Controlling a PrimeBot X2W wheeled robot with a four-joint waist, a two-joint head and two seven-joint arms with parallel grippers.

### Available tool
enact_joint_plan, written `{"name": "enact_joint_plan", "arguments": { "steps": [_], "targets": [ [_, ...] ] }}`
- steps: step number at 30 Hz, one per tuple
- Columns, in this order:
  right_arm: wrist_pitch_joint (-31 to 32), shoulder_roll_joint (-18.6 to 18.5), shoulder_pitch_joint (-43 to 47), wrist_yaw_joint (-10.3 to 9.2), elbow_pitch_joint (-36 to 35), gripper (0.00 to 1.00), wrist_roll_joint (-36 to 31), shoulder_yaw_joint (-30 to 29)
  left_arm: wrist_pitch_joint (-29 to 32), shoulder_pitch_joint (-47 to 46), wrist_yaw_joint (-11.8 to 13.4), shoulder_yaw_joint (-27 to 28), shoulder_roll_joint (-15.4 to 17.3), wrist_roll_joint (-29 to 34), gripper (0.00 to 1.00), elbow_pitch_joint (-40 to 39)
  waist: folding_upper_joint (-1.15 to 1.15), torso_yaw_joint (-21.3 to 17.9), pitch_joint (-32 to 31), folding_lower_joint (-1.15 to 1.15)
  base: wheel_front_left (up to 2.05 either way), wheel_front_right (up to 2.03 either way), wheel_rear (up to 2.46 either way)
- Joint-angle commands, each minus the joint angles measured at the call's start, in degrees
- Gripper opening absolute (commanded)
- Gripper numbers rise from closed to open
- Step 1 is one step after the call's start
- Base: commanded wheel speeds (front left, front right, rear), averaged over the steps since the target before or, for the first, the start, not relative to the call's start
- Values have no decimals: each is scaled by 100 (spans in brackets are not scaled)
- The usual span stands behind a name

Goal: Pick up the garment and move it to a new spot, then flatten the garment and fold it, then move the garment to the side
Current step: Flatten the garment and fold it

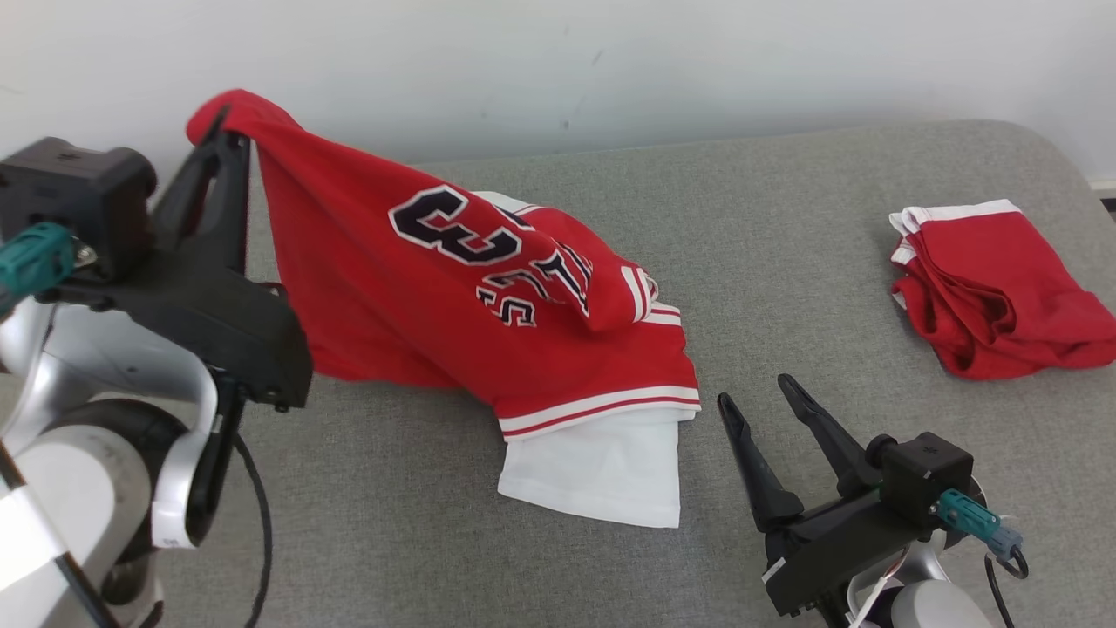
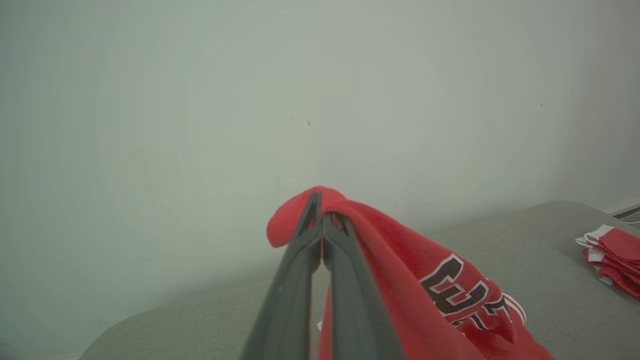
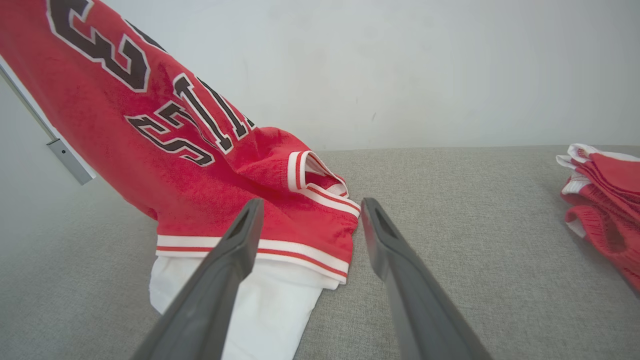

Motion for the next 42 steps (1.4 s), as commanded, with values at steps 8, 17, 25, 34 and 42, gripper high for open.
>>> {"name": "enact_joint_plan", "arguments": {
  "steps": [8,17,25,34,42],
  "targets": [
    [-45,-5,-153,-11,-5,100,67,123,184,-287,-523,-473,-514,-292,0,965,0,-207,207,0,0,0,0],
    [-161,-5,-263,-12,100,100,117,96,-211,-711,-1559,-1313,-1734,-485,0,2933,0,-546,458,0,0,0,0],
    [-180,-5,-275,-11,129,100,61,15,-508,-628,-2063,-1601,-2375,-738,100,3591,0,-347,487,0,0,0,0],
    [-108,-4,-206,-11,86,100,-7,9,-254,-753,-1963,-1223,-1940,-972,100,2955,0,90,393,0,0,0,0],
    [-62,-6,-226,-11,75,100,11,69,977,-847,-1760,-957,-1066,-1329,100,2678,0,125,392,0,0,0,0]
  ]
}}
